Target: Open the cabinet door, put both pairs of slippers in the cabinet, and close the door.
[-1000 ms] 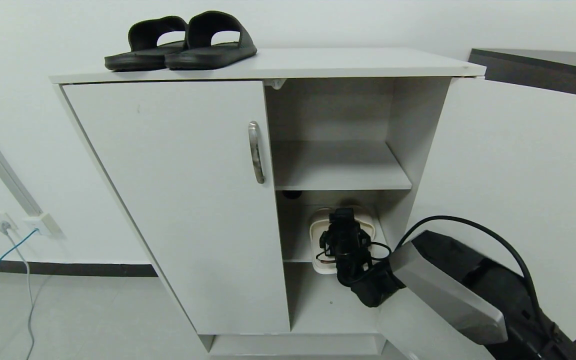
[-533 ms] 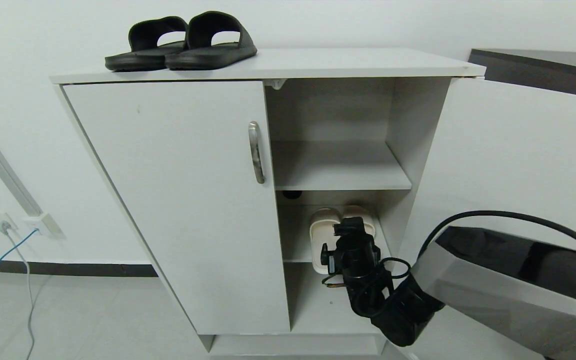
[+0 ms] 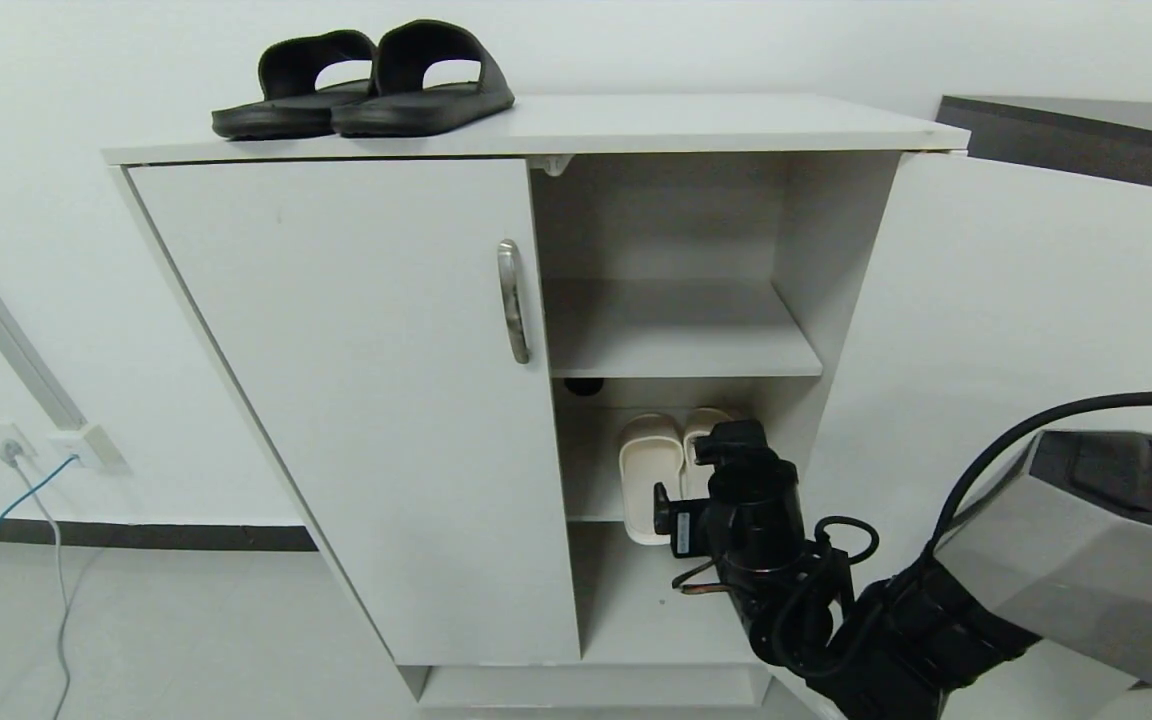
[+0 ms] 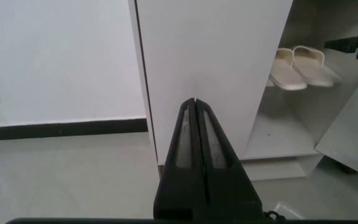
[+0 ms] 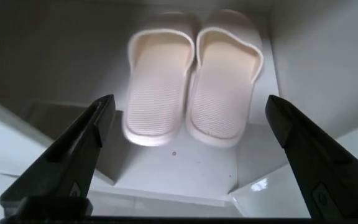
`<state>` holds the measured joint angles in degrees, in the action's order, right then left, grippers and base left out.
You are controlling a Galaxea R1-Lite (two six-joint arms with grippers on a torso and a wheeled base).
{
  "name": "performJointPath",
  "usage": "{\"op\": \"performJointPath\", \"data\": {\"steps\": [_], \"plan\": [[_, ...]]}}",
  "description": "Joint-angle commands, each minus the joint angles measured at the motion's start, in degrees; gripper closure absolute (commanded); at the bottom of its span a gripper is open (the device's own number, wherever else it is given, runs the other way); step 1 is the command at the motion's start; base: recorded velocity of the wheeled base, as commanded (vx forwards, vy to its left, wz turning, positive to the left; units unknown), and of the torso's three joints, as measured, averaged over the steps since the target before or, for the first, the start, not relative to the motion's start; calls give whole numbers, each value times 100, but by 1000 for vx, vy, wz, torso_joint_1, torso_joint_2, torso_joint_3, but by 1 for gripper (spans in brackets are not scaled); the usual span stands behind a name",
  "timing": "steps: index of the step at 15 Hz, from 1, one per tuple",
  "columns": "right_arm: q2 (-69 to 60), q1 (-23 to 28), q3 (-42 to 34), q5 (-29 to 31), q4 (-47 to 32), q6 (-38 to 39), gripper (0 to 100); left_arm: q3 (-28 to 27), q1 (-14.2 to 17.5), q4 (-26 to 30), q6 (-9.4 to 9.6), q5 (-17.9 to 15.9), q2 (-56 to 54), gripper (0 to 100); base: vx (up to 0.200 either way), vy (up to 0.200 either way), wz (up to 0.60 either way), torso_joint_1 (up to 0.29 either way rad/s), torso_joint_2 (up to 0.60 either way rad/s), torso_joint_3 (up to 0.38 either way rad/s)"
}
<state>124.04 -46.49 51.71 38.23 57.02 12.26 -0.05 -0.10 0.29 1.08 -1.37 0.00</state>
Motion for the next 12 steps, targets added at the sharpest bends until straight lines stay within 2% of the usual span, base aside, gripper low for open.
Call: {"op": "performJointPath", "data": {"steps": [1, 3, 12], "plan": [[-126, -53, -65, 0, 3, -13, 0, -4, 1, -3, 6, -4, 0, 100, -200, 0, 0, 7, -2, 2], [-170, -97, -118, 0, 11, -22, 0, -4, 1, -12, 15, 5, 0, 100, -200, 0, 0, 0, 5, 2], [-732, -272, -610, -35, -6, -224, 0, 5, 1, -12, 32, -4, 0, 100, 0, 0, 0, 0, 0, 0]]}}
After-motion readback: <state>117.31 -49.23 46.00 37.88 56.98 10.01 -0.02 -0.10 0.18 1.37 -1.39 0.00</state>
